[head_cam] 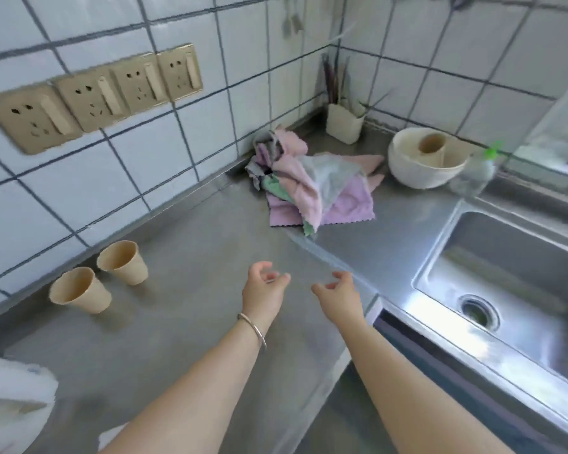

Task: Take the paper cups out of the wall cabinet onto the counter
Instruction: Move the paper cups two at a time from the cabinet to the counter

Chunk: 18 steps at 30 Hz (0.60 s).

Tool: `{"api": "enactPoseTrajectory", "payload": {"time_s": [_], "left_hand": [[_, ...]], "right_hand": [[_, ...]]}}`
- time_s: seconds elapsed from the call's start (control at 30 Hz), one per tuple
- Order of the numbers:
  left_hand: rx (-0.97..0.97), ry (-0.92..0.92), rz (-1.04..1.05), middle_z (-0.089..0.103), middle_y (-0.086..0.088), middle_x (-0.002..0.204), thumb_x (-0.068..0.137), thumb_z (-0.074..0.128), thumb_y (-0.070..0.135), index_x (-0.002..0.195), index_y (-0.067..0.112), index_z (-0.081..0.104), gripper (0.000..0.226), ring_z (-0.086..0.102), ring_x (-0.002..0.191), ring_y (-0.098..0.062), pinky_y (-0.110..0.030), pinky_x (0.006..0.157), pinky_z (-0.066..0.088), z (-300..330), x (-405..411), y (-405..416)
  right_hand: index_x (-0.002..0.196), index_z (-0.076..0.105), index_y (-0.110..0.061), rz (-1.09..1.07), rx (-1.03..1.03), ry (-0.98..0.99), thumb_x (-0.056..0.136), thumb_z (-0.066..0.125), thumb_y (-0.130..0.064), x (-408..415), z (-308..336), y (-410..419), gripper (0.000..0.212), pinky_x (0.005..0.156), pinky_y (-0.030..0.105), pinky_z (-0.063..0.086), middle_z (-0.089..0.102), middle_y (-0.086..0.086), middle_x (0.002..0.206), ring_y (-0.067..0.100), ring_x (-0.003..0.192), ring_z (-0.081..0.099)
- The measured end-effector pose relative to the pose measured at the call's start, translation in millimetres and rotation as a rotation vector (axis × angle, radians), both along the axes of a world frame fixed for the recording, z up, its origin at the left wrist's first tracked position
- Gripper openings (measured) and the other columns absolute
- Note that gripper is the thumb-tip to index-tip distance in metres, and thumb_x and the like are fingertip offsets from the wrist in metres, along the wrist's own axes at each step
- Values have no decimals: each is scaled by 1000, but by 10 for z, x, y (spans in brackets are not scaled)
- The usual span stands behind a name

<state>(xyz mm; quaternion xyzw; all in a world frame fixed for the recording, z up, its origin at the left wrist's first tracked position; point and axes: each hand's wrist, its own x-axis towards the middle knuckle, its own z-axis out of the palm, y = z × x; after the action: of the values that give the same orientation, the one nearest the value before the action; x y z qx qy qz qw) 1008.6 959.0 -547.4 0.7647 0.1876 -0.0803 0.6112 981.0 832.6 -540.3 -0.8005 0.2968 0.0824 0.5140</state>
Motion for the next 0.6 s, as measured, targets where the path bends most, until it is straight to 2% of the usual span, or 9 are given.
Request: {"api": "enactPoseTrajectory", "payload": {"time_s": [0.1,0.2,0.3,0.4,0.5,0.6], "left_hand": [[-13,-34,-224,61,-1,96,82,67,19,117,14,51,38,56,81,-16,-22,71,39,118,-218,-774],[-25,-52,-450,60,0,97,84,65,17,116,12,50,36,55,78,-14,-18,67,40,265,-622,-1576],[-46,-50,-668,59,-3,100,84,63,15,120,11,50,38,54,86,-16,-25,75,42,407,-1202,-2346],[-95,-35,-857,61,2,95,82,65,18,117,14,51,37,56,88,-18,-33,85,45,559,-1934,-3043],[-152,-38,-1035,57,9,87,82,65,18,112,18,50,34,56,85,-15,-30,80,46,754,-2780,-3634],[-181,-71,-1251,61,1,98,83,64,17,115,16,49,35,57,85,-14,-20,65,45,948,-3624,-4152]], "right_hand": [[137,38,-12,-188,-13,-15,83,62,-32,-485,135,-705,61,85,28,44,57,5,115,25,102,60],[133,40,-12,-378,-7,-11,85,60,-28,-1106,303,-1384,54,73,25,38,58,6,110,20,85,53],[133,41,-12,-556,-35,-28,86,59,-28,-1875,433,-1998,53,76,26,36,59,7,102,24,94,53],[132,41,-14,-730,-55,-52,86,58,-30,-2734,572,-2519,52,79,27,36,53,-1,96,23,99,53],[132,42,-14,-884,-67,-68,86,59,-31,-3640,747,-2934,52,83,30,39,55,0,104,24,104,55],[133,42,-11,-1011,-88,-103,88,57,-28,-4521,954,-3261,51,82,27,36,55,5,109,25,108,53]]}}
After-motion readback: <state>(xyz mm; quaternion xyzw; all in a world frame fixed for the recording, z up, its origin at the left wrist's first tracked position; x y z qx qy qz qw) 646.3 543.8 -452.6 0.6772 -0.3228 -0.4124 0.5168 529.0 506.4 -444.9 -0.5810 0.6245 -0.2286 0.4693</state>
